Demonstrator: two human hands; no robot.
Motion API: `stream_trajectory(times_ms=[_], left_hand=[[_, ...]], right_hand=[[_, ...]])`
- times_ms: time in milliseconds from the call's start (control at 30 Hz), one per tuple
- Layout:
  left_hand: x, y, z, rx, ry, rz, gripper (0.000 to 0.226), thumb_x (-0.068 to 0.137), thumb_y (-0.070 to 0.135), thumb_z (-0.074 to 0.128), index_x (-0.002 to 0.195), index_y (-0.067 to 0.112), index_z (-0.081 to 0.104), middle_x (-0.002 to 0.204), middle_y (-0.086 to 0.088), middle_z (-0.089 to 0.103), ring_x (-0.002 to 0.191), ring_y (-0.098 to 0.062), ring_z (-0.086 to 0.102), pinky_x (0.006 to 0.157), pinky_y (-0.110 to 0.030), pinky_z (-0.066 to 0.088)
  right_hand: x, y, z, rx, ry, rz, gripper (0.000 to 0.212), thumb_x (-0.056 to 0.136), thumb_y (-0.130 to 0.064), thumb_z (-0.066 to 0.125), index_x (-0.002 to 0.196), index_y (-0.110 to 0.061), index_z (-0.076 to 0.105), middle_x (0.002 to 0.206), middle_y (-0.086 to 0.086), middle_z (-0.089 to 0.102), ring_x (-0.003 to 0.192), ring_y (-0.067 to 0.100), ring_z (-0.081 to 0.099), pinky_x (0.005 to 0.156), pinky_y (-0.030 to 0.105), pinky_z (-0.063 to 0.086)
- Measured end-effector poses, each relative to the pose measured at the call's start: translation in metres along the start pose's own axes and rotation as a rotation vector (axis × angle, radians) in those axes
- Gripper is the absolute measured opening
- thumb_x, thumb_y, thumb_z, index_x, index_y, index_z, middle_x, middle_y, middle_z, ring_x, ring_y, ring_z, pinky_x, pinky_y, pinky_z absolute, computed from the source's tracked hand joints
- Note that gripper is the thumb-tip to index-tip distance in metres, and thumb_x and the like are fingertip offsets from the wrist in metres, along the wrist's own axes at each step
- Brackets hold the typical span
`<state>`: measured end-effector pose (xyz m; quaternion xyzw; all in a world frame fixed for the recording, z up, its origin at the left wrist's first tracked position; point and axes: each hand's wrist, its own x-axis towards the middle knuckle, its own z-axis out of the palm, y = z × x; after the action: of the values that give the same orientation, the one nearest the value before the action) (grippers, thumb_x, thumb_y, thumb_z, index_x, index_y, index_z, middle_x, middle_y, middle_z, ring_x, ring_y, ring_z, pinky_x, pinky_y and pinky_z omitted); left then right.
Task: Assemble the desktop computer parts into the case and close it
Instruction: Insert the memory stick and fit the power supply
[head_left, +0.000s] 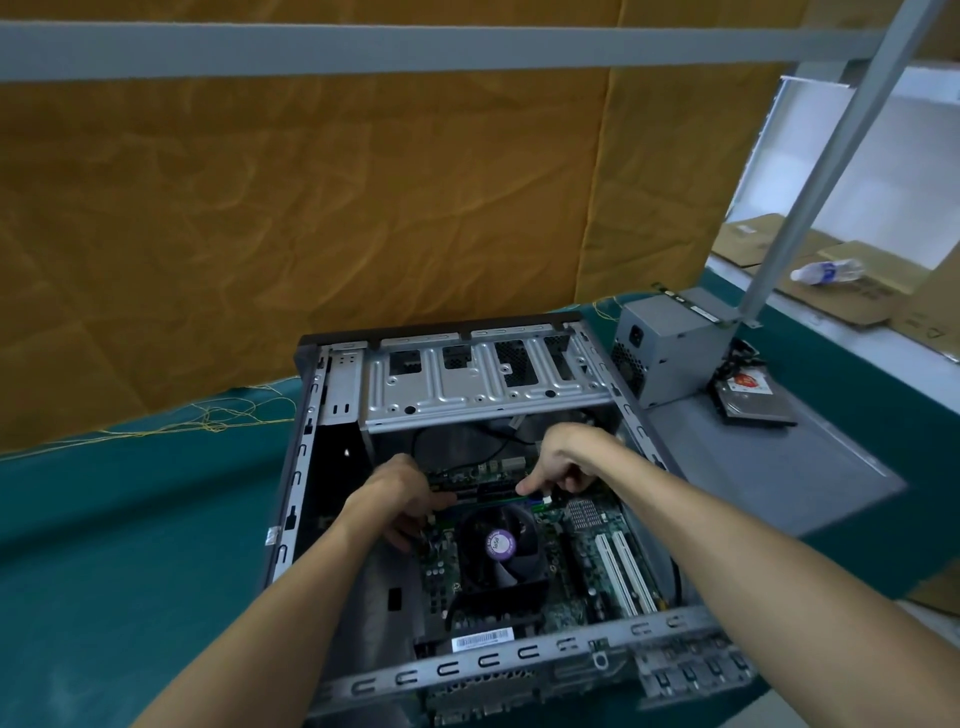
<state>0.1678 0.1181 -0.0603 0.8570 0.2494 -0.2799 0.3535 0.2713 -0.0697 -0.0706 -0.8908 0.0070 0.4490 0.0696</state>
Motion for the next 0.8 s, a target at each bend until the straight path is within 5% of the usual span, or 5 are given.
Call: stream_trajectory(times_ms=[167, 333, 467, 633, 800], left_hand=[[0.004, 0.006, 0.001, 0.084, 0.044, -0.035, 0.046, 0.091, 0.036, 0.076, 0.09, -0.002, 0.051, 0.078, -0.018, 0.069, 0.052, -0.031, 0.064, 0.049, -0.044, 0.059], [0.001, 0.005, -0.001, 0.096, 0.014, -0.046, 0.051, 0.091, 0.039, 0.074, 0.107, -0.007, 0.06, 0.1, -0.021, 0.075, 0.074, -0.035, 0.072, 0.069, -0.049, 0.063], [0.0, -0.003, 0.001, 0.01, 0.015, -0.017, 0.046, 0.089, 0.043, 0.075, 0.092, 0.003, 0.052, 0.102, -0.019, 0.074, 0.079, -0.031, 0.07, 0.068, -0.047, 0.064], [-0.004, -0.005, 0.005, 0.012, 0.047, 0.006, 0.056, 0.084, 0.053, 0.077, 0.105, 0.006, 0.055, 0.095, -0.011, 0.069, 0.075, -0.024, 0.069, 0.064, -0.046, 0.064], [0.002, -0.002, 0.01, 0.153, 0.114, 0.007, 0.076, 0.083, 0.06, 0.073, 0.126, 0.001, 0.054, 0.121, -0.016, 0.066, 0.097, -0.033, 0.072, 0.079, -0.046, 0.063]], right_hand=[[0.006, 0.0, 0.0, 0.041, -0.028, 0.05, 0.045, 0.094, -0.05, 0.067, 0.086, -0.013, 0.043, 0.071, -0.002, 0.038, 0.06, 0.01, 0.034, 0.083, 0.025, 0.033], [-0.001, 0.0, 0.002, 0.073, -0.01, 0.059, 0.045, 0.095, -0.05, 0.066, 0.086, -0.012, 0.043, 0.066, -0.004, 0.041, 0.056, 0.009, 0.037, 0.069, 0.023, 0.036], [-0.005, 0.005, 0.008, 0.095, 0.017, -0.005, 0.037, 0.095, -0.049, 0.067, 0.09, -0.017, 0.048, 0.067, -0.003, 0.047, 0.055, 0.009, 0.04, 0.07, 0.023, 0.039], [-0.002, 0.005, 0.018, 0.231, 0.072, -0.065, 0.046, 0.088, -0.042, 0.078, 0.1, -0.007, 0.052, 0.073, 0.003, 0.058, 0.047, 0.01, 0.046, 0.053, 0.02, 0.048], [0.001, 0.002, 0.014, 0.136, 0.052, 0.002, 0.051, 0.083, -0.056, 0.077, 0.095, -0.016, 0.049, 0.069, -0.002, 0.046, 0.052, 0.009, 0.042, 0.064, 0.022, 0.044]])
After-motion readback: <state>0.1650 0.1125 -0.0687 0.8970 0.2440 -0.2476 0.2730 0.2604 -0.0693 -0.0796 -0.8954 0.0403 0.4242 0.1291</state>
